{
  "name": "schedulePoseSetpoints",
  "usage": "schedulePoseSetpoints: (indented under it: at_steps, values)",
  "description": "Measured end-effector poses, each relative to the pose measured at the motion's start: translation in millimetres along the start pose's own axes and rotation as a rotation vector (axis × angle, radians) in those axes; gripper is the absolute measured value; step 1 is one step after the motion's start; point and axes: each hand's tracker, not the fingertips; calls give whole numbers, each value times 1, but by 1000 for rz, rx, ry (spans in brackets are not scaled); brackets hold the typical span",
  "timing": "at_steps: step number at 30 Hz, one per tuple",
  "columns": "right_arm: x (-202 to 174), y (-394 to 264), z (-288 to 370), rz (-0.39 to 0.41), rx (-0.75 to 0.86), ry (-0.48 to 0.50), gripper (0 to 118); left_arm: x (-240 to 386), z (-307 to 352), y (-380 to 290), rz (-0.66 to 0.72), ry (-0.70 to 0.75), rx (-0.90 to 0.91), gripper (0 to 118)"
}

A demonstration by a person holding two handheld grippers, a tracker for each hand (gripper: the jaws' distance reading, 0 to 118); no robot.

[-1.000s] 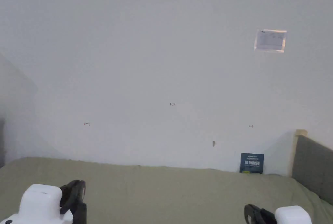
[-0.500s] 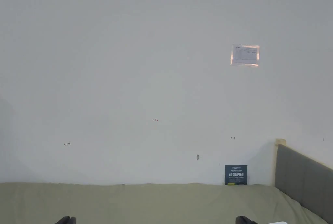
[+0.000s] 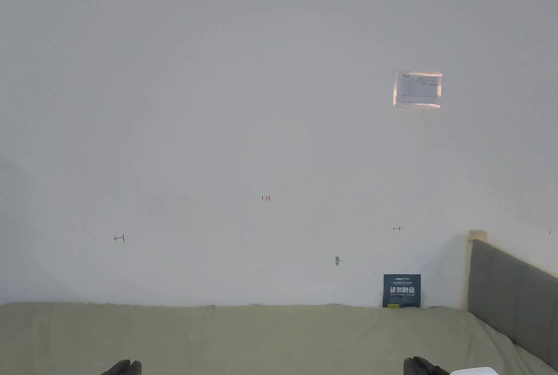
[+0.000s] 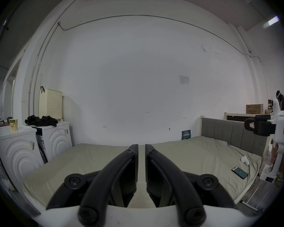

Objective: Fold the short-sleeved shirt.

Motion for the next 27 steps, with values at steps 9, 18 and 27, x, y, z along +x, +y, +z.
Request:
schedulePoseSetpoints:
  at_steps: [9,18,27]
  values:
    - [1,-5,-1,-2,-28,4,64,9,-3,-4,-16,-10,-5,81]
    - [-7,-7,-5,39,-61,-36,116,15,-3,-3,-27,-10,19,118]
    - [4,0,-7,-225,-99,152,116,16,-2,-2,-37,0,14,118]
